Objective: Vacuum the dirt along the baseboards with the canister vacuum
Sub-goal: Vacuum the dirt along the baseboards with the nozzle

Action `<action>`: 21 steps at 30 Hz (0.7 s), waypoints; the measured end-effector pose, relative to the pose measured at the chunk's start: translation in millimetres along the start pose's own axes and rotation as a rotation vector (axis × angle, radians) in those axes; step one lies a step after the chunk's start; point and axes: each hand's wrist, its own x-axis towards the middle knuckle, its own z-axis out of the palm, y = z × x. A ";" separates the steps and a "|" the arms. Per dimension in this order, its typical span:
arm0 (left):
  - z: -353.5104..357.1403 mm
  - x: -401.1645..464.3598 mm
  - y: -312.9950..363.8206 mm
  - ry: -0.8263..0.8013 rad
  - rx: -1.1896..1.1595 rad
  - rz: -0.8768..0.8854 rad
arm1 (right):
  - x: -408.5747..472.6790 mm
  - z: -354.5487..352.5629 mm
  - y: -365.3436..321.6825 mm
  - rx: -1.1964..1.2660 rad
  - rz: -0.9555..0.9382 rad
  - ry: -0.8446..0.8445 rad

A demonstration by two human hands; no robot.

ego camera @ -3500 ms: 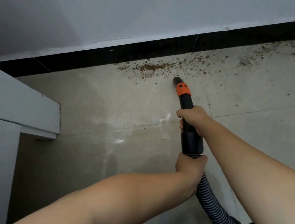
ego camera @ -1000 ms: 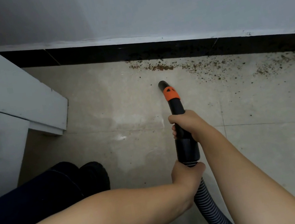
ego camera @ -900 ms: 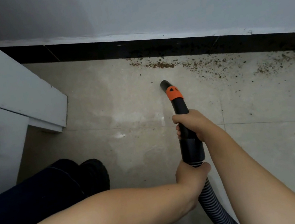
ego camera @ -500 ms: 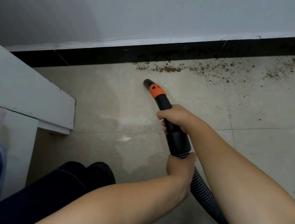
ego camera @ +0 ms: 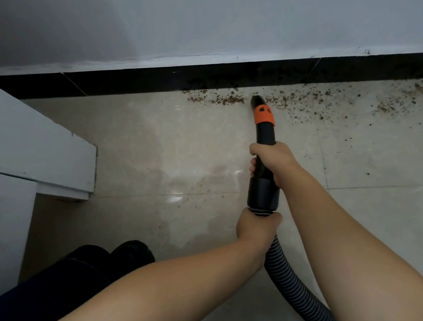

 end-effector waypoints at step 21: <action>-25.7 14.8 8.1 0.118 -0.067 0.009 | 11.6 45.7 -6.0 -0.049 -0.014 -0.078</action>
